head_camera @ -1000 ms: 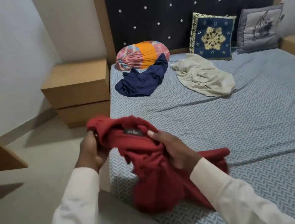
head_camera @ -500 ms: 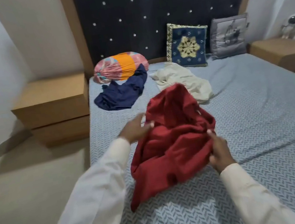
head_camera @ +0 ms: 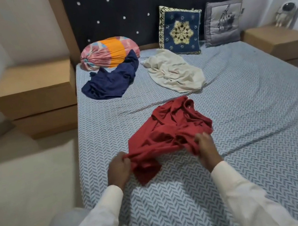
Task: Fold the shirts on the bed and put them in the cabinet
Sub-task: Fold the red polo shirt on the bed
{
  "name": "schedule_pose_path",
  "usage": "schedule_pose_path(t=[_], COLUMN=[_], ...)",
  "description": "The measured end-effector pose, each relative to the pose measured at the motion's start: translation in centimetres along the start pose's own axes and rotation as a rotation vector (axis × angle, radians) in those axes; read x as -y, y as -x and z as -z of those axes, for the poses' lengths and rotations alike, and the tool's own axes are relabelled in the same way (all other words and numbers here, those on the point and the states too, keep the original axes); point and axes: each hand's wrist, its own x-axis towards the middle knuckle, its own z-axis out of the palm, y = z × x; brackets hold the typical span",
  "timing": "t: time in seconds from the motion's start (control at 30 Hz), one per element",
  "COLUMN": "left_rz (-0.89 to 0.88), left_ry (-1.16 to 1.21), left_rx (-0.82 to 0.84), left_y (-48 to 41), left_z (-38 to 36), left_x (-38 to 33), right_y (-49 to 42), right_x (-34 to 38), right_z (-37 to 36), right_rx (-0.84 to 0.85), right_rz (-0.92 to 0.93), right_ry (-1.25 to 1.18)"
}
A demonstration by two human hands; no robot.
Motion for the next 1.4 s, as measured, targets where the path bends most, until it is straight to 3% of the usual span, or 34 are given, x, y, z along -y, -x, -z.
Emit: schedule_pose_path(t=[0.13,0.2,0.27,0.33,0.37,0.43,0.6,0.67,0.8,0.87,1.0,1.13,1.2,1.3,1.4], left_rz=[0.032,0.085,0.037,-0.005,-0.009,0.015,0.055,0.025,-0.035,-0.071,-0.177,-0.13,-0.135,-0.194,-0.193], left_ry=[0.24,0.354,0.345,0.163,0.088,-0.029,-0.594,-0.658,-0.545,-0.448,-0.276,-0.273,-0.356,-0.374,-0.324], left_rx=[-0.417,-0.483,-0.329,-0.112,-0.02,0.177,0.527,0.503,0.178,0.111,0.025,-0.001,0.032,0.073,0.01], left_y=[-2.8,-3.0,-2.3,-0.8,0.1,1.9,4.5,5.2,5.2,4.6,3.9,3.8,3.6,3.5,4.3], left_z=[7.2,9.6,9.7,8.3,7.6,6.5,5.1,5.2,7.6,9.1,11.7,12.4,11.9,11.2,11.0], left_x=[-1.9,-2.2,-2.1,-1.2,-0.4,1.6,5.3,5.4,5.6,5.5,4.0,2.8,3.6,5.1,5.5], right_y=[-1.3,-1.1,-1.3,-1.3,-0.9,0.1,1.7,1.1,-0.6,-1.2,-1.8,-1.5,-1.5,-1.4,-0.8], right_x=[6.6,8.6,8.5,6.5,5.2,2.9,-4.3,-6.4,-6.6,-5.6,-3.4,-0.3,1.4,3.2,4.7], right_z=[5.7,8.6,10.7,11.6,11.4,9.4,3.7,2.6,1.6,2.0,3.4,4.3,5.0,6.6,7.3], right_rx=[-0.323,-0.575,-0.801,-0.934,-0.918,-0.724,0.181,0.337,0.235,0.166,0.153,0.006,0.036,0.173,0.252], right_rz=[0.139,0.207,0.222,0.232,0.288,0.399,0.541,0.488,0.397,0.385,0.421,0.638,0.628,0.467,0.434], right_ry=[-0.198,-0.269,-0.166,0.172,0.347,0.566,1.06,1.282,1.557,1.597,1.532,1.356,1.263,1.15,1.23])
